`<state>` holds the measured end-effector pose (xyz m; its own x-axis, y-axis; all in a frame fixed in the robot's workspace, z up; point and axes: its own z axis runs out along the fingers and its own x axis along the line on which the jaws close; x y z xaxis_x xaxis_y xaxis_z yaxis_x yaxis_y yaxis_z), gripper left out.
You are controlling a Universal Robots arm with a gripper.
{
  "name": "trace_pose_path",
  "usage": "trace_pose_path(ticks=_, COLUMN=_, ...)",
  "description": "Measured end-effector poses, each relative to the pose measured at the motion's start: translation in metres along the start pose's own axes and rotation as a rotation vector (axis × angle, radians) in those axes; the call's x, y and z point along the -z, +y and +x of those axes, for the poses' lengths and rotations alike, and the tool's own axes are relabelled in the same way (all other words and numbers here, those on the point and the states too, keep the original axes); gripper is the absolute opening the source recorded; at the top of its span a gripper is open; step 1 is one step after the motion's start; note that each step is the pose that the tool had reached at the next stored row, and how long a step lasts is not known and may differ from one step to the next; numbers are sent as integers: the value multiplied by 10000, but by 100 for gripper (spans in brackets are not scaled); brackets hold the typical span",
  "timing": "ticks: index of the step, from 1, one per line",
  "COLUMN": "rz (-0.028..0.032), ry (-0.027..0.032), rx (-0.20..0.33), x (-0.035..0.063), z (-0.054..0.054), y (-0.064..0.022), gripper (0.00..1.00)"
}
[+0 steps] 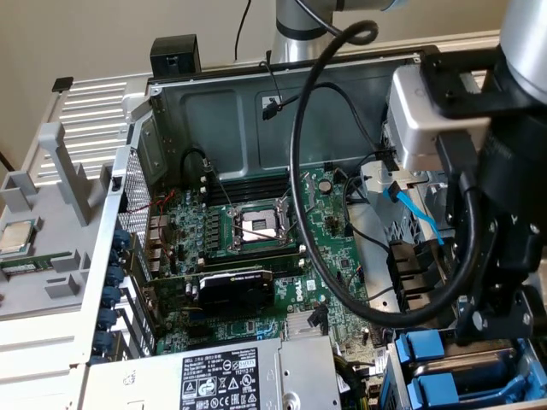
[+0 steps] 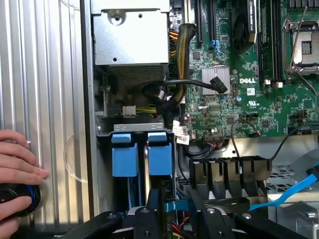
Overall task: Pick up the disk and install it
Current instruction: 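Insert the second disk wire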
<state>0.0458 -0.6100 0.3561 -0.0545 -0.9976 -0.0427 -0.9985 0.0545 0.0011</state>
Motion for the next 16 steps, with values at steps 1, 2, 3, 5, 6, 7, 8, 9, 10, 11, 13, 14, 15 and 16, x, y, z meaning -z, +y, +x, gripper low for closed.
trace_pose_path(ticks=1, rz=1, ry=1, rx=0, x=25, z=-2, y=0, gripper=37)
trace_pose_path(ticks=2, rz=1, ry=0, rx=0, x=52, z=-4, y=0, gripper=37)
trace_pose_path(ticks=3, rz=0, ry=1, rx=0, x=81, z=-5, y=0, gripper=37)
trace_pose_path(ticks=5, rz=0, ry=2, rx=0, x=137, z=-9, y=0, gripper=37)
trace_pose_path(ticks=6, rz=0, ry=3, rx=0, x=159, z=-11, y=0, gripper=37)
trace_pose_path(ticks=7, rz=0, ry=1, rx=0, x=174, z=-12, y=1, gripper=37)
trace_pose_path(ticks=8, rz=0, ry=2, rx=-1, x=188, z=-14, y=0, gripper=37)
trace_pose_path(ticks=9, rz=1, ry=1, rx=-1, x=197, z=-14, y=-2, gripper=37)
trace_pose_path(ticks=10, rz=1, ry=-1, rx=-1, x=205, z=-15, y=-8, gripper=37)
trace_pose_path(ticks=11, rz=0, ry=0, rx=0, x=212, z=-15, y=-17, gripper=37)
trace_pose_path(ticks=13, rz=0, ry=0, rx=-1, x=221, z=-17, y=-39, gripper=37)
trace_pose_path(ticks=14, rz=0, ry=1, rx=-2, x=222, z=-18, y=-45, gripper=37)
trace_pose_path(ticks=15, rz=0, ry=2, rx=-3, x=225, z=-18, y=-48, gripper=37)
trace_pose_path(ticks=16, rz=0, ry=2, rx=-4, x=228, z=-18, y=-48, gripper=37)
